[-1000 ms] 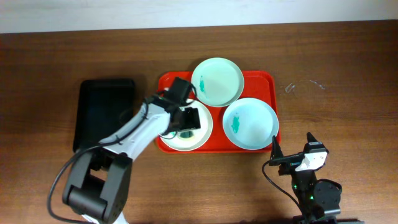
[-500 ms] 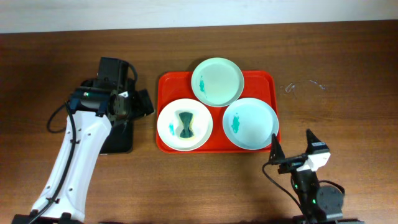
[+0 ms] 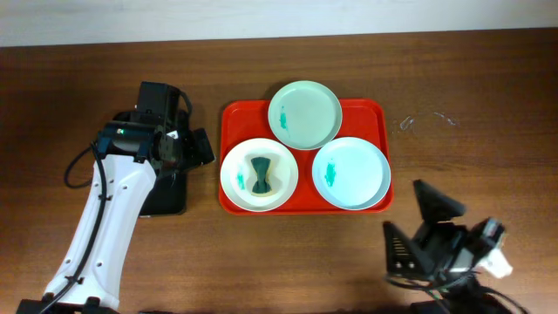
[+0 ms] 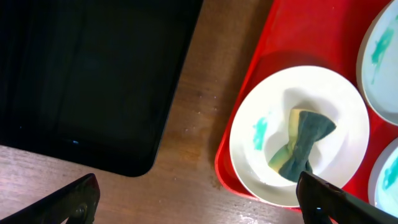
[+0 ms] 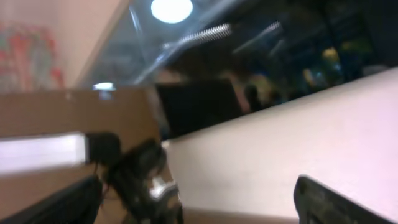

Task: Clean dirty plates on tray and stack at the side
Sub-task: 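Reach the right gripper to the white plate holding the sponge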

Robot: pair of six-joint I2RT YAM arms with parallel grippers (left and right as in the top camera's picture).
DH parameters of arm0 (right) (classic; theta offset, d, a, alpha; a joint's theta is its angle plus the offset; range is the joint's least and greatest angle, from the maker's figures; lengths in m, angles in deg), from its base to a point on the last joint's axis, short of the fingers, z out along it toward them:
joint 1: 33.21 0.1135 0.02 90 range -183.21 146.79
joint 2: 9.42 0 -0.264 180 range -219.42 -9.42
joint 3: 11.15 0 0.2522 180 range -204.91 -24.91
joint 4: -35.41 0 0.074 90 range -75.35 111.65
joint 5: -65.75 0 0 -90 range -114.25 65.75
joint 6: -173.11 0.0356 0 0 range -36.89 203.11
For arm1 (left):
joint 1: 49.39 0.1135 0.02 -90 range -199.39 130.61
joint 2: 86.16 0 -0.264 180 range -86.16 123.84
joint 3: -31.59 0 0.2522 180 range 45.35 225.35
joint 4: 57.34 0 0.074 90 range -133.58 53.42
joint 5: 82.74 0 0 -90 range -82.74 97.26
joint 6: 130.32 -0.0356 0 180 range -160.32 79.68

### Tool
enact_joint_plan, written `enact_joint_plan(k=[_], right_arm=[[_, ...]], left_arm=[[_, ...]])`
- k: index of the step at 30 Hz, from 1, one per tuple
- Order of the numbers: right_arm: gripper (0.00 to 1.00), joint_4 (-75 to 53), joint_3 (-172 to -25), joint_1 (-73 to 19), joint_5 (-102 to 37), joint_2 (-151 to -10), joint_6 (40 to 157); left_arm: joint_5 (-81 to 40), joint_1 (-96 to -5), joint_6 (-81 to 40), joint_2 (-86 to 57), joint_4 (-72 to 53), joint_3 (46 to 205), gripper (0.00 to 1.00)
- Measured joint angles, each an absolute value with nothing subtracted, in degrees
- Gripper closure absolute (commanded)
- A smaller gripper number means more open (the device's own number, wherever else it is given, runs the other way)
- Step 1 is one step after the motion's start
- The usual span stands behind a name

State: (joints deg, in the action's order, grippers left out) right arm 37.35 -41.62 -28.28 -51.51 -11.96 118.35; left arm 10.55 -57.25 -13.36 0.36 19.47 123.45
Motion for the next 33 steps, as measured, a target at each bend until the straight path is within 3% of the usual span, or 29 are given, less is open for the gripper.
enact_joint_plan(k=[6, 10, 14, 18, 22, 26, 33], right_arm=[[0.01, -18.4, -83.7, -28.3, -42.1, -33.6, 102.8], [0.01, -36.7, -104.0, -28.3, -41.2, -53.7, 98.5], [0.01, -39.3, -113.0, -28.0, -50.2, -68.6, 96.9], [0.25, -40.2, -113.3, -21.5, -54.6, -79.4, 96.1], [0.31, -40.4, -113.2, -11.7, -48.6, -92.0, 95.2], [0.46, -37.0, -113.1, -6.7, -40.9, -105.7, 97.3], [0.48, -29.9, -113.0, -6.4, -36.8, -120.2, 99.3]], left_arm=[[10.7, -57.2, -13.5, 0.4, 19.4, 123.5, 0.01], [10.7, -57.3, -13.5, 0.4, 19.5, 123.5, 0.01], [10.7, -57.3, -13.6, 0.4, 19.5, 123.5, 0.01], [10.7, -57.3, -13.6, 0.4, 19.5, 123.5, 0.01], [10.7, -57.3, -13.5, 0.5, 19.5, 123.5, 0.01], [10.7, -57.3, -13.5, 0.5, 19.5, 123.5, 0.01], [10.7, -57.3, -13.6, 0.5, 19.5, 123.5, 0.01]])
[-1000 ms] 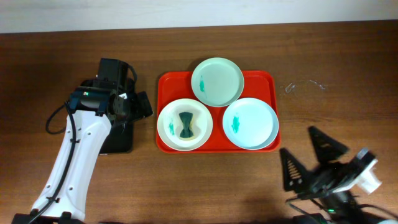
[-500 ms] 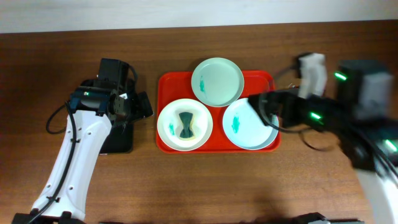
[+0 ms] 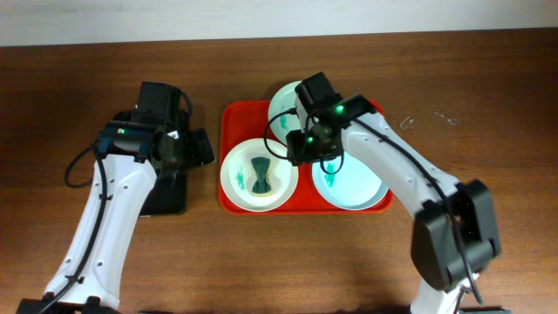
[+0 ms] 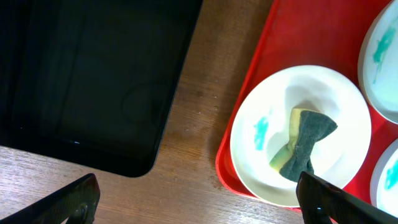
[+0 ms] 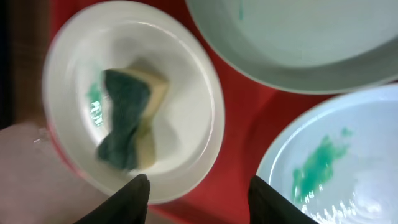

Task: Clean dirty plates on tray and stack at the side
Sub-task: 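Reach the right gripper to the white plate holding the sponge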

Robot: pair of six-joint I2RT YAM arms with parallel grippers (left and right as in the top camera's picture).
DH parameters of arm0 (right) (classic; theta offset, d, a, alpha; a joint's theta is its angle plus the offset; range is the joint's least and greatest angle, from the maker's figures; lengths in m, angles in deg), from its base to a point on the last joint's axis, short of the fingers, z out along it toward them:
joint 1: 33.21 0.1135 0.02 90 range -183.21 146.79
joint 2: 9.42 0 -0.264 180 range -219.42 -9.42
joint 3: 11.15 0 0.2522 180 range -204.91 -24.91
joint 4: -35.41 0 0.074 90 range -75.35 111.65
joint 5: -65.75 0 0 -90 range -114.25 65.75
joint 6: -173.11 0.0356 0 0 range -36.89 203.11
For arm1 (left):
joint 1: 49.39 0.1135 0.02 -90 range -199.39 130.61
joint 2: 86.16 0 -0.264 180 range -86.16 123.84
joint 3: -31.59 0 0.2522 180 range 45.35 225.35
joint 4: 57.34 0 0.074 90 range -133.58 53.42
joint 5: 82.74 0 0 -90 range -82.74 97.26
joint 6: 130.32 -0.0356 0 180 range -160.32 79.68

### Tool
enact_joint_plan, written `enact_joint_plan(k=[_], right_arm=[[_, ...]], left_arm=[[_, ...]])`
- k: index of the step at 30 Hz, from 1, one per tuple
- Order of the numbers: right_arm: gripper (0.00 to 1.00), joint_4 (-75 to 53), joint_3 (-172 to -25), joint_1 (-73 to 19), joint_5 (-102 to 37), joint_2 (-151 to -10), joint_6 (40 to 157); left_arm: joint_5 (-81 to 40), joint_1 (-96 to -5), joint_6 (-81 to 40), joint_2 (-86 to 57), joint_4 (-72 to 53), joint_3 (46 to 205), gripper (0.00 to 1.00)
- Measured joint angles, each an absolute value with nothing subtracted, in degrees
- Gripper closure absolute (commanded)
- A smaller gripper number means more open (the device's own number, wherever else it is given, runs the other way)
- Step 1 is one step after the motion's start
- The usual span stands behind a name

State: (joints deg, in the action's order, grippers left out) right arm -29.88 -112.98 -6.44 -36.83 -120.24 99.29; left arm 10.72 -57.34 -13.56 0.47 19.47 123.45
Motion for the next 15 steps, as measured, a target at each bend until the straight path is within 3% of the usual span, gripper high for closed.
enact_joint_plan(k=[7, 15], right_arm=[[0.57, -28.4, -112.9, -6.4, -36.1, -123.4, 97.5], [0.59, -21.9, -107.0, -6.4, -36.1, -123.5, 96.4]], left_arm=[[10.7, -57.3, -13.6, 0.5, 19.5, 123.5, 0.01], [10.7, -57.3, -13.6, 0.5, 19.5, 123.5, 0.01]])
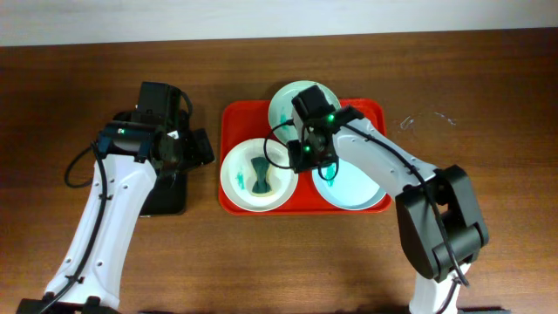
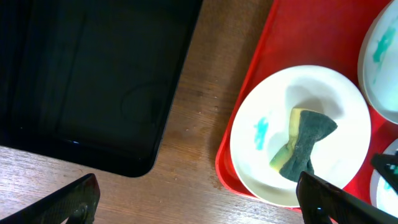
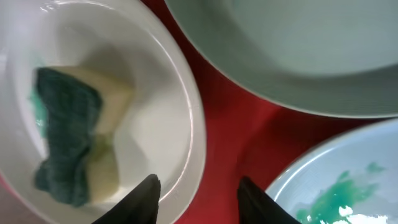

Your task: Clean dirty plates on tray and stack at the side

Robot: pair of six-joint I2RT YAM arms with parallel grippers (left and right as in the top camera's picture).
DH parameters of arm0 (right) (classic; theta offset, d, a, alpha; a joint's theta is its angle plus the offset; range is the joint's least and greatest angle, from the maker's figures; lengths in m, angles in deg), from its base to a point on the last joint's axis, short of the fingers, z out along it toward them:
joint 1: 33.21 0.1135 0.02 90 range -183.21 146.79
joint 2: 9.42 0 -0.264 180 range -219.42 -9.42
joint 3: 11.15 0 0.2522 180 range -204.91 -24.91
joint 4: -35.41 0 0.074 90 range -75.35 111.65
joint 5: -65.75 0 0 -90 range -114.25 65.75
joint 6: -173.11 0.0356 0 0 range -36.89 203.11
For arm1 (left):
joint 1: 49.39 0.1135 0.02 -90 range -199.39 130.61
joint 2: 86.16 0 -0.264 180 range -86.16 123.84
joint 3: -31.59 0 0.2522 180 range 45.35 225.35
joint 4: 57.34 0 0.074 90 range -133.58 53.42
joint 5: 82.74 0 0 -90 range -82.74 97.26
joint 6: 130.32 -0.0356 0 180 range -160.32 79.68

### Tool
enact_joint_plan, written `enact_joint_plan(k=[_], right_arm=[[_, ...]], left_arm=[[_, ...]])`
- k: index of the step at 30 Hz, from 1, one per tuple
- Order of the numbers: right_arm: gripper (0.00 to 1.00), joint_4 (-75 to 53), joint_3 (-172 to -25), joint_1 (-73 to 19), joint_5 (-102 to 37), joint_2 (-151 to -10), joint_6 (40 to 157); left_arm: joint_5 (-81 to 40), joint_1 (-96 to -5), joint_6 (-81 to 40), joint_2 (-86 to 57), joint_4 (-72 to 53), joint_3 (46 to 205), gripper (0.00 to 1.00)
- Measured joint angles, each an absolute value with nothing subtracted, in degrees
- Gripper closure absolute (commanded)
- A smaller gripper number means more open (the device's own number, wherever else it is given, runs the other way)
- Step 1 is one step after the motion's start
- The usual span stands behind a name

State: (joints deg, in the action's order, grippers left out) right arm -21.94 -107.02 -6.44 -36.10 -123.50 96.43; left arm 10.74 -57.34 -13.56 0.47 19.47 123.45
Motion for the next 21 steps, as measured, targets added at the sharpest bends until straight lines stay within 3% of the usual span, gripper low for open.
enact_joint_plan(k=[9, 21], right_arm=[[0.59, -13.4, -101.6, -6.4, -37.4, -123.8, 94.7], [0.61, -12.5, -101.0, -6.6, -37.4, -123.8, 94.0]], left_arm=[[10.7, -57.3, -13.5, 0.5, 19.5, 123.5, 0.01], [10.7, -57.3, -13.6, 0.5, 19.5, 123.5, 0.01]])
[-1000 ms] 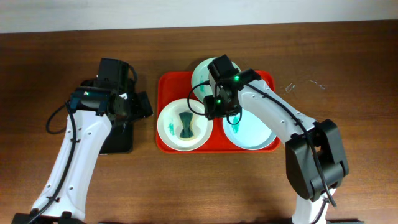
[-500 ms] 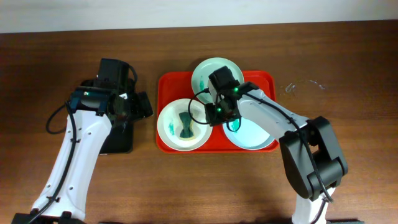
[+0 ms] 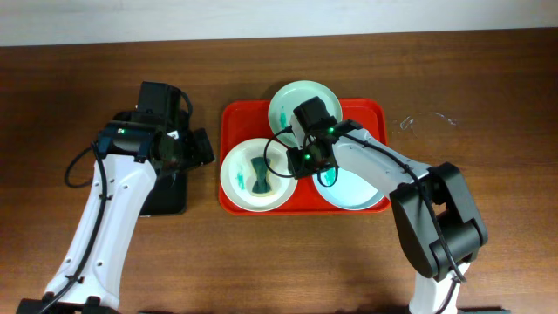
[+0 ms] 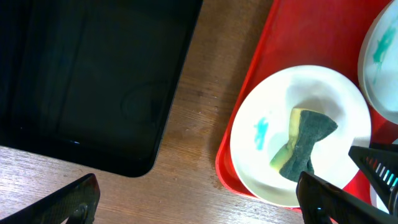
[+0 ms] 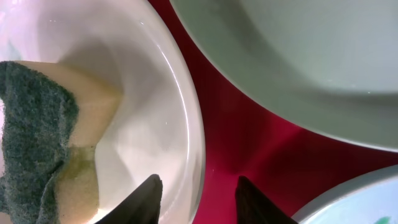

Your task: Clean dirty plates on tray and stack at the side

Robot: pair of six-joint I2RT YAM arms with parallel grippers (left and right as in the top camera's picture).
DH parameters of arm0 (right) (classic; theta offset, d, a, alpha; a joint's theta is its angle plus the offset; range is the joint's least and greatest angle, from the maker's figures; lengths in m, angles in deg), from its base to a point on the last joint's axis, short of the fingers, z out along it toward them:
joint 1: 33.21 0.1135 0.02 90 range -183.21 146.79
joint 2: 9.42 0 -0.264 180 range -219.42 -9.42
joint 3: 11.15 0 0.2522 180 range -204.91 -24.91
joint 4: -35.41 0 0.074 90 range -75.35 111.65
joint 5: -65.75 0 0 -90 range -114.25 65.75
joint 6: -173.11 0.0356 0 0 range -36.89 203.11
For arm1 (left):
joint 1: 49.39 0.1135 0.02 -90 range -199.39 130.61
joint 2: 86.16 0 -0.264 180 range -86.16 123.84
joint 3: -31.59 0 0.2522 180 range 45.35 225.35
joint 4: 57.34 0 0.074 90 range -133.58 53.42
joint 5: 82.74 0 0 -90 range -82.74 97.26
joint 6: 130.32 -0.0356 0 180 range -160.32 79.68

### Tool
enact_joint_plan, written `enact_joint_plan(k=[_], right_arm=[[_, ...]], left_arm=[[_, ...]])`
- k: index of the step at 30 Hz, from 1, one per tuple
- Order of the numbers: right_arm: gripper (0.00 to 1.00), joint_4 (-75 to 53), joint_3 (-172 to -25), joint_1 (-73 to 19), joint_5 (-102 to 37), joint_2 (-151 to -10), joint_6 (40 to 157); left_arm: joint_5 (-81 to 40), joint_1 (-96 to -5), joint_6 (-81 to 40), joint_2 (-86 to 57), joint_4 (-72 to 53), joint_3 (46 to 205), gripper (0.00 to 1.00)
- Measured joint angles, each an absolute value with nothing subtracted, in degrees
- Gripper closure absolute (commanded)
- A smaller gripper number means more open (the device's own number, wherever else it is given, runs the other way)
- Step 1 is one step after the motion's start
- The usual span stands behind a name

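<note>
A red tray holds three plates. The white plate on the left carries a green-and-yellow sponge and a green smear. Behind it lies a mint plate, to the right a pale blue plate. My right gripper is open, low over the tray. In the right wrist view its gripper straddles the white plate's right rim, one finger inside and one over the tray. My left gripper hangs wide open over the wood left of the tray, holding nothing.
A black flat slab lies on the table under my left arm, close to the tray's left edge. A small clear bit lies on the wood at the back right. Brown tabletop surrounds the tray on all sides.
My right gripper has come lower and a little left, so the white plate's right rim now sits between its open fingers. The left arm, plates and sponge have not moved.
My right arm was first at the table's front right, far from the tray. Then it was over the tray between the plates, open. Later it was lower beside the white plate's rim, and now it straddles that rim. The left arm stayed put throughout.
</note>
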State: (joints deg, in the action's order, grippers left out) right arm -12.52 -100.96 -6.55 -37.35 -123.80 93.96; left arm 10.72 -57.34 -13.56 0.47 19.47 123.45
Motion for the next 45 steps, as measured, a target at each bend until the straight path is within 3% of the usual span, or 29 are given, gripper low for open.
enact_joint_plan(k=[8, 12, 26, 33, 36, 39, 43, 45], right_arm=[[0.63, -11.0, -101.0, -6.9, -37.6, -125.6, 93.6], [0.74, -10.9, -101.0, -8.1, -39.5, -125.8, 93.6], [0.75, -11.3, -101.0, -11.5, -47.3, -126.5, 91.2], [0.96, -11.5, -101.0, -11.2, -48.0, -126.5, 90.8], [0.96, -11.4, -101.0, -11.0, -47.9, -126.5, 91.1], [0.96, -11.3, -101.0, -11.0, -47.8, -126.6, 91.7], [0.96, -11.3, -101.0, -11.0, -47.7, -126.7, 92.1], [0.96, -11.3, -101.0, -11.0, -47.7, -126.7, 92.3]], left_arm=[[10.7, -57.3, -13.6, 0.5, 19.5, 123.5, 0.01], [10.7, -57.3, -13.6, 0.5, 19.5, 123.5, 0.01], [10.7, -57.3, -13.6, 0.5, 19.5, 123.5, 0.01], [9.9, -57.3, -13.6, 0.5, 20.1, 123.5, 0.01], [7.6, -57.3, -13.6, 0.5, 20.5, 123.5, 0.02], [4.8, -57.6, -13.7, 0.5, 20.5, 123.4, 0.15], [1.4, -59.7, -14.6, 0.5, 18.3, 121.6, 0.63], [-0.3, -61.5, -15.1, 0.5, 16.1, 119.7, 0.68]])
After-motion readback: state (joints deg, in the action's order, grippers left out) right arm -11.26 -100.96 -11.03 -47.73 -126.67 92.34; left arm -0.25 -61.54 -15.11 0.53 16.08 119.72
